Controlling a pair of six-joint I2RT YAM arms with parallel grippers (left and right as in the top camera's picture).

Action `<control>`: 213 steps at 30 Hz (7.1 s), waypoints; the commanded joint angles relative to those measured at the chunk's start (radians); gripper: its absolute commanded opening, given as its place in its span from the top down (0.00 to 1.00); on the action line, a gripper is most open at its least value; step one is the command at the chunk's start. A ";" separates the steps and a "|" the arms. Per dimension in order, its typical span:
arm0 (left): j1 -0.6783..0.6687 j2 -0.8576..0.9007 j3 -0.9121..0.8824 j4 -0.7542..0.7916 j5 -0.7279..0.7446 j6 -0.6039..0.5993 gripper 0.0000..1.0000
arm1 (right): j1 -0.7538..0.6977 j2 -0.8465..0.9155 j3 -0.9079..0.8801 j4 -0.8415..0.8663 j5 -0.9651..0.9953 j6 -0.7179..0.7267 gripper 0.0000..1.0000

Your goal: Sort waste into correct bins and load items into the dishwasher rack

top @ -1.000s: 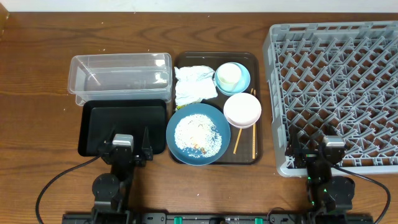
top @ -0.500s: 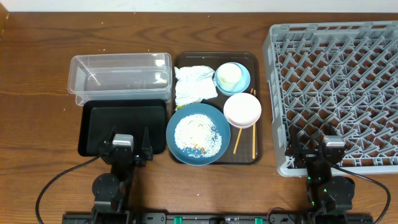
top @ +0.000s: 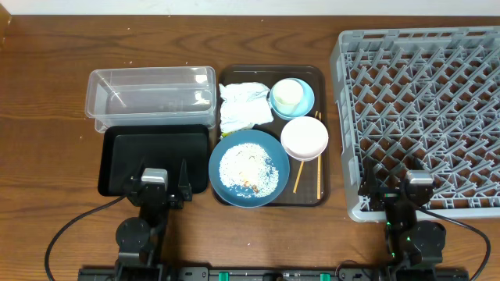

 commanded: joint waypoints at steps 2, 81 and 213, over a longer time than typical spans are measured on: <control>0.006 -0.007 -0.013 -0.041 -0.005 0.006 0.10 | 0.008 -0.006 -0.002 -0.004 -0.001 0.002 0.01; -0.378 1.534 1.377 -0.715 -0.170 -0.484 0.37 | 0.008 -0.006 -0.002 -0.004 -0.001 0.002 0.01; -0.365 1.808 1.359 -0.387 -0.098 -0.465 0.94 | 0.008 0.002 -0.002 -0.004 -0.001 0.002 0.01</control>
